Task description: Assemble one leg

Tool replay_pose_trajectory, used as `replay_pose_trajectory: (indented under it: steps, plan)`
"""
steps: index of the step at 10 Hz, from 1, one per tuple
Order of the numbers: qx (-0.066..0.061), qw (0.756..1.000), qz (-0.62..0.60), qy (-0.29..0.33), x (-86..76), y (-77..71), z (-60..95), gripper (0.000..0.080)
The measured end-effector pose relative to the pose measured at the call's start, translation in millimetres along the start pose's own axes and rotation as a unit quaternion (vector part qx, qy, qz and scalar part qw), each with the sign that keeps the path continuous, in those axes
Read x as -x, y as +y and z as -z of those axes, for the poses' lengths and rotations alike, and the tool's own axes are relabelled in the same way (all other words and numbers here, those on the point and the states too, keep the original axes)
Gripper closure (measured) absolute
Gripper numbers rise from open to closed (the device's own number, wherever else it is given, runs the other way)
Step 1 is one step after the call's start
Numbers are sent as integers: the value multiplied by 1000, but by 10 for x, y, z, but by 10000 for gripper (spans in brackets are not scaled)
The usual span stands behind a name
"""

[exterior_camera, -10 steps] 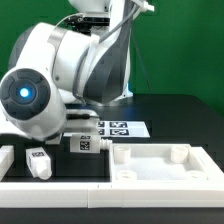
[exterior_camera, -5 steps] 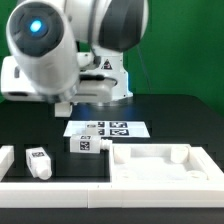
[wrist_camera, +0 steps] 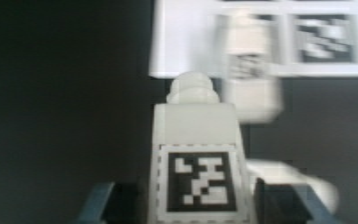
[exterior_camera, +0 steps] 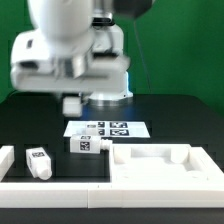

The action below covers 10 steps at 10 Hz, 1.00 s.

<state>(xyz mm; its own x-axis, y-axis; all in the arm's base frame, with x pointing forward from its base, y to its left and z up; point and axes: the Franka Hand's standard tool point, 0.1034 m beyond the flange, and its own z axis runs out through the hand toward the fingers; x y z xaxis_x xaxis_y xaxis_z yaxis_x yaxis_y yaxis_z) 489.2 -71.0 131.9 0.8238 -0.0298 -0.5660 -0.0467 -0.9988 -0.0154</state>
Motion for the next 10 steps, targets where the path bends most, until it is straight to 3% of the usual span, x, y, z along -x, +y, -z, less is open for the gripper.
replay_pose_trajectory:
  steps: [1, 2, 3, 6, 7, 8, 10]
  plan:
    - [-20, 999, 2, 48, -4, -174, 315, 515]
    - [-19, 996, 9, 84, 7, -130, 439, 515]
    - [-20, 996, -3, 88, 32, 28, 300, 515]
    - [-10, 979, -3, 203, -84, -1, 361, 515]
    - [-8, 970, -13, 243, -199, -165, 484, 515]
    - [-13, 956, -22, 292, -331, -430, 721, 515]
    - [-20, 930, -43, 363, -445, -850, 1049, 515]
